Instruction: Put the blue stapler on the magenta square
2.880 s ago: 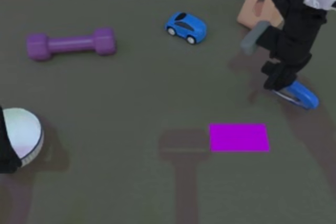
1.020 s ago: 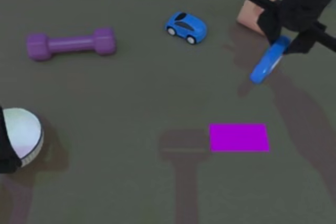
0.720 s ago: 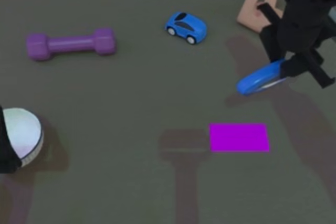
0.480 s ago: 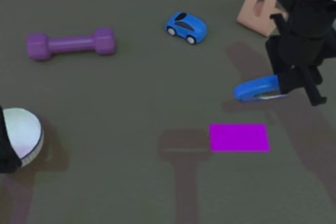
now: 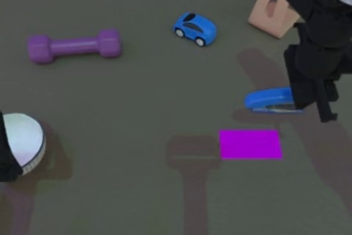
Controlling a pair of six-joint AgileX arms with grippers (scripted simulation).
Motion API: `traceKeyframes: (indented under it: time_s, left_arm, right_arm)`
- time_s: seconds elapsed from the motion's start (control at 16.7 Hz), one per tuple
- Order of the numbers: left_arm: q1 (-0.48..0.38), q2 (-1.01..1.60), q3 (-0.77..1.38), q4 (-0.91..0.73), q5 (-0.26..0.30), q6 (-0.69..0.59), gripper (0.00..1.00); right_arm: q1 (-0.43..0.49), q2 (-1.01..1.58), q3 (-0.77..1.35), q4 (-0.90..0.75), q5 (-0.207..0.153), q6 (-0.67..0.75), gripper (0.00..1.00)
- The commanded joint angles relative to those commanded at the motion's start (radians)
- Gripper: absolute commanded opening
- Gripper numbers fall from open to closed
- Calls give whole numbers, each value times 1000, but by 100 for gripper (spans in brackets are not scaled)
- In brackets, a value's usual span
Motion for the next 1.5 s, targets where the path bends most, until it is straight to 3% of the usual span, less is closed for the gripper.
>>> traceKeyframes:
  time_s: [0.3, 0.72, 1.02, 1.5]
  left_arm:
    - [0, 0, 0, 0, 0, 0, 100]
    - [0, 0, 0, 0, 0, 0, 100]
    - [0, 0, 0, 0, 0, 0, 100]
    - [0, 0, 0, 0, 0, 0, 100]
  right_arm:
    - [1, 19, -21, 42, 2, 7, 0]
    - [46, 129, -185, 319, 2, 49, 0]
    - [51, 141, -201, 341, 2, 53, 0]
    - [51, 141, -201, 341, 2, 53, 60]
